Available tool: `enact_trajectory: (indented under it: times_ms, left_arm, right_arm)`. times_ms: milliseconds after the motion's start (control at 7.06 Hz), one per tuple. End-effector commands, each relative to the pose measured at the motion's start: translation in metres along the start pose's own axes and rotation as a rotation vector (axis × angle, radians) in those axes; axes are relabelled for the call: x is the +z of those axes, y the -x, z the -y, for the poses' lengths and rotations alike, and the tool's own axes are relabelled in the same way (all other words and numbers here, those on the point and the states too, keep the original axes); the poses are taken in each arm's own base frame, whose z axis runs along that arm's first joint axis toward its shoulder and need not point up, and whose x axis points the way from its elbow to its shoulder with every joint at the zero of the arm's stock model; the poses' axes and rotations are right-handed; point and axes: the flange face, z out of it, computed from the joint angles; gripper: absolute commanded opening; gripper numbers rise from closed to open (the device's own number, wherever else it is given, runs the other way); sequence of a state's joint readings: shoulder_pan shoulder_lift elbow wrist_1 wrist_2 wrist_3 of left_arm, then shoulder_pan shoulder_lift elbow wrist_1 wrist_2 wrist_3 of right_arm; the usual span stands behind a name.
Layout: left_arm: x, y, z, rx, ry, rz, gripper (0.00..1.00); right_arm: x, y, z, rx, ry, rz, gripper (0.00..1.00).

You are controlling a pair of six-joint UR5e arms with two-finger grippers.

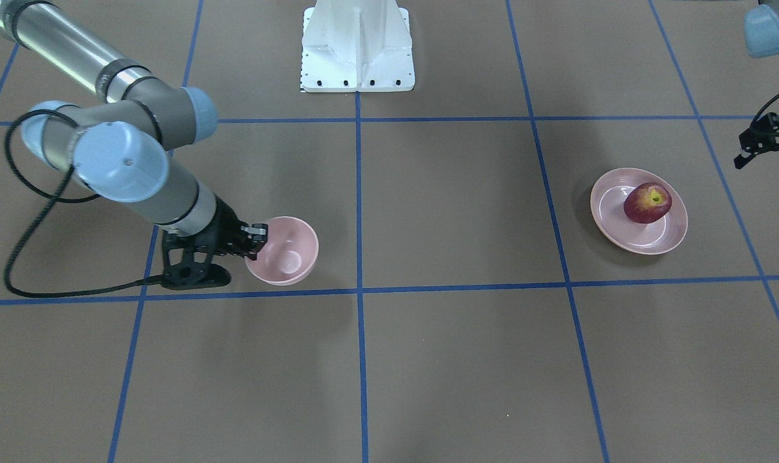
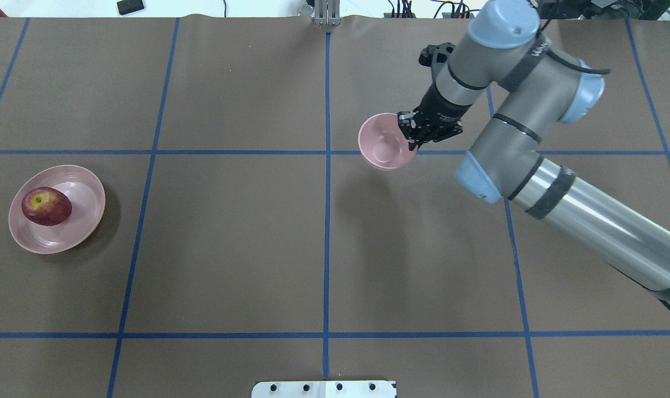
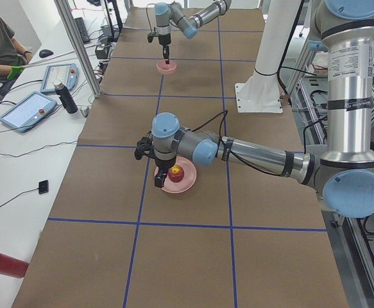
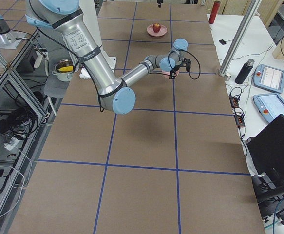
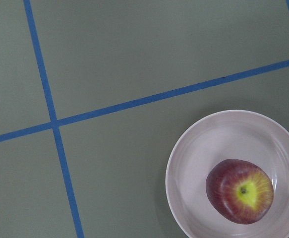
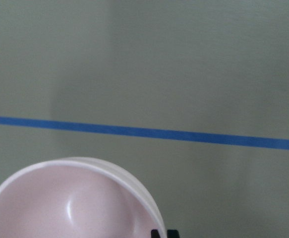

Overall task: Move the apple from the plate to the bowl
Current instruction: 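Carry the pink bowl with the right gripper to the table center and release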

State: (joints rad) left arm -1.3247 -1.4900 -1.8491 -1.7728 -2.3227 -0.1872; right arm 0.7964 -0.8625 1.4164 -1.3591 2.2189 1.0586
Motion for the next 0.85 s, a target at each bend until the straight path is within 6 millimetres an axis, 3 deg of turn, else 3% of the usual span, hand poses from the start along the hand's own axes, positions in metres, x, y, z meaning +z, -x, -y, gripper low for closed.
enact_trajectory:
  times_ms: [0, 283, 425, 567, 708]
  left_arm:
    - [-0.003, -0.004, 0.002, 0.015, -0.02, -0.006, 0.98]
    - [-0.001, -0.008, 0.002, 0.007, -0.019, -0.012, 0.98]
    - [0.014, -0.02, 0.002, 0.034, 0.011, -0.017, 0.98]
    - [0.019, -0.039, 0.016, 0.019, 0.011, -0.028, 0.98]
    - [0.04, -0.078, 0.029, -0.022, 0.028, -0.018, 0.98]
  right_arm:
    - [0.027, 0.074, -0.012, 0.008, -0.015, -0.009, 0.0]
    - [0.045, 0.082, -0.023, -0.015, -0.035, -0.022, 0.0]
    - [0.051, 0.08, -0.023, -0.023, -0.041, -0.02, 0.18]
    - [0.055, 0.079, -0.023, -0.035, -0.075, -0.022, 0.59]
    - [0.068, 0.082, -0.033, -0.048, -0.104, -0.044, 1.0]
